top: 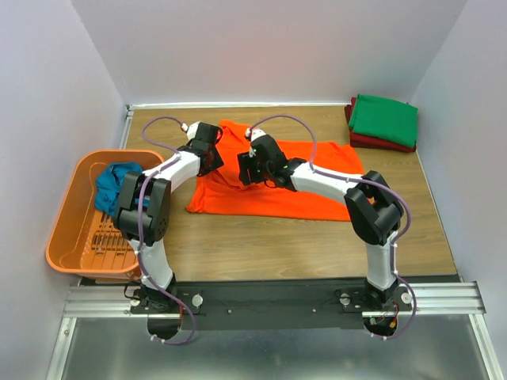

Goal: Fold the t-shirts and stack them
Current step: Fold the tshirt

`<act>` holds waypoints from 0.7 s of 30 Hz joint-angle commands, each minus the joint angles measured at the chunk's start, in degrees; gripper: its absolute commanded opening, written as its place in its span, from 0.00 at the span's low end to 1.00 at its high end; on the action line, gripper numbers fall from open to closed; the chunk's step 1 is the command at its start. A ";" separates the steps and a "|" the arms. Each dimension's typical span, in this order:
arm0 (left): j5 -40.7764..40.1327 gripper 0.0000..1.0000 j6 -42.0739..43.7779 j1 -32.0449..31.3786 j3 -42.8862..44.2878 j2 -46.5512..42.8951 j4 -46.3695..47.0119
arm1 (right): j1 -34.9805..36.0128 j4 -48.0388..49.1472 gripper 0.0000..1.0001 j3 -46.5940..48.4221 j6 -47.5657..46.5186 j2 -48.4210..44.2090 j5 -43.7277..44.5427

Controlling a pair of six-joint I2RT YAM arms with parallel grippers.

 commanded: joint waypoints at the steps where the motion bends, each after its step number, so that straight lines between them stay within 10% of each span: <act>1: -0.45 0.47 -0.72 0.21 0.17 2.37 0.20 | 1.88 1.17 0.66 2.57 -1.85 3.13 1.94; 12: 0.60 0.42 -0.19 0.21 1.49 5.18 2.14 | 4.17 1.08 0.63 3.02 -3.79 5.34 5.01; 21: 1.13 0.10 0.60 0.21 2.72 4.74 2.58 | 5.14 1.08 0.60 1.96 -3.79 5.34 5.54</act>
